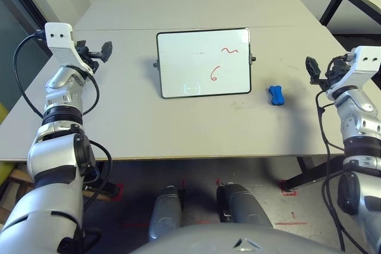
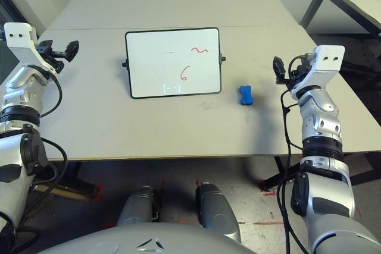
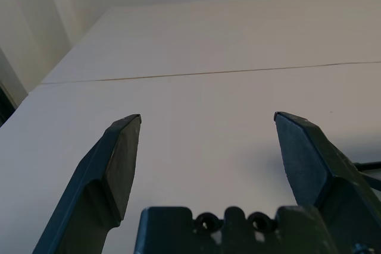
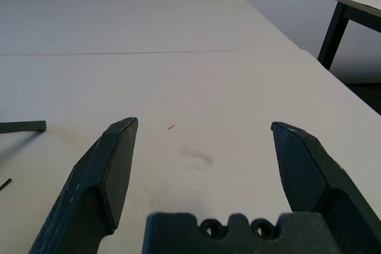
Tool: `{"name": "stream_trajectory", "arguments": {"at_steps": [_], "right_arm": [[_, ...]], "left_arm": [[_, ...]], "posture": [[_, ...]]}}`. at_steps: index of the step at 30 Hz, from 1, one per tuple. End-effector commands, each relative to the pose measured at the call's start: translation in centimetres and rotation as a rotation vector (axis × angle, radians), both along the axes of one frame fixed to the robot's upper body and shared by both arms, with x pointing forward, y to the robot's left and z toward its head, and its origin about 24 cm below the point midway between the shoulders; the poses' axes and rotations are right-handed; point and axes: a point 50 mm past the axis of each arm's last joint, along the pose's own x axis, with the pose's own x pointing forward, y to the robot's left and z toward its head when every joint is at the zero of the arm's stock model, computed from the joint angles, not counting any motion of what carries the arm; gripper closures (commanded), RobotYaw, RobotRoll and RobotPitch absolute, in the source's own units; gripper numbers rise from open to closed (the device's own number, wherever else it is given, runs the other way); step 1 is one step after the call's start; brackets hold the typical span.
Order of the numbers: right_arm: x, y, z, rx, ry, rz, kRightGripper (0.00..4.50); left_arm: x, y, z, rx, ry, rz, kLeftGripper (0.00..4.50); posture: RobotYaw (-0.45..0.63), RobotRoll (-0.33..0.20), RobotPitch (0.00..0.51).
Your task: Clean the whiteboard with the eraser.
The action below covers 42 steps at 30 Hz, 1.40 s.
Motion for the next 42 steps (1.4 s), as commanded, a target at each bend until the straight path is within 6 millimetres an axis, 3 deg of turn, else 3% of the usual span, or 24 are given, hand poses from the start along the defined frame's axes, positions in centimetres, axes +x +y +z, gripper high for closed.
{"name": "stream_trajectory", "arguments": {"at_steps": [1, 6, 12, 20, 25, 30, 36, 42], "right_arm": [[0.0, 0.1, -0.1, 0.004, 0.002, -0.001, 0.03], [0.1, 0.2, 0.0, 0.002, 0.002, 0.005, 0.03], [0.6, 0.6, 0.7, 0.000, -0.020, 0.014, 0.03], [1.2, 1.6, 1.9, -0.014, -0.040, 0.037, 0.03], [1.8, 2.6, 3.0, -0.064, -0.013, 0.055, 0.03], [2.0, 3.4, 4.3, -0.118, 0.017, 0.069, 0.03], [2.2, 4.9, 5.8, -0.179, 0.233, 0.082, 0.03], [1.0, 6.5, 6.3, -0.151, 0.621, 0.123, 0.03]], "left_arm": [[0.1, -0.1, 0.1, 0.001, 0.005, -0.005, 0.00], [0.2, -0.5, 0.0, 0.002, -0.001, -0.028, 0.00], [0.3, -1.4, 1.3, 0.036, -0.041, -0.144, 0.00], [-1.5, -4.8, 3.4, 0.159, -0.096, -0.522, 0.00], [-3.6, -7.7, 2.9, 0.201, -0.049, -0.789, 0.00], [-4.8, -9.1, 1.8, 0.225, 0.016, -0.909, 0.00], [-5.1, -10.4, -0.1, 0.285, 0.083, -0.967, 0.00], [-5.0, -11.3, -1.3, 0.315, 0.090, -0.988, 0.00]], "posture": [[-0.18, 0.000, 0.072], [-0.17, 0.000, 0.074], [-0.16, 0.000, 0.075], [-0.16, 0.000, 0.076], [-0.17, 0.000, 0.077], [-0.18, 0.000, 0.079], [-0.19, 0.000, 0.080], [-0.20, 0.000, 0.078]]}}
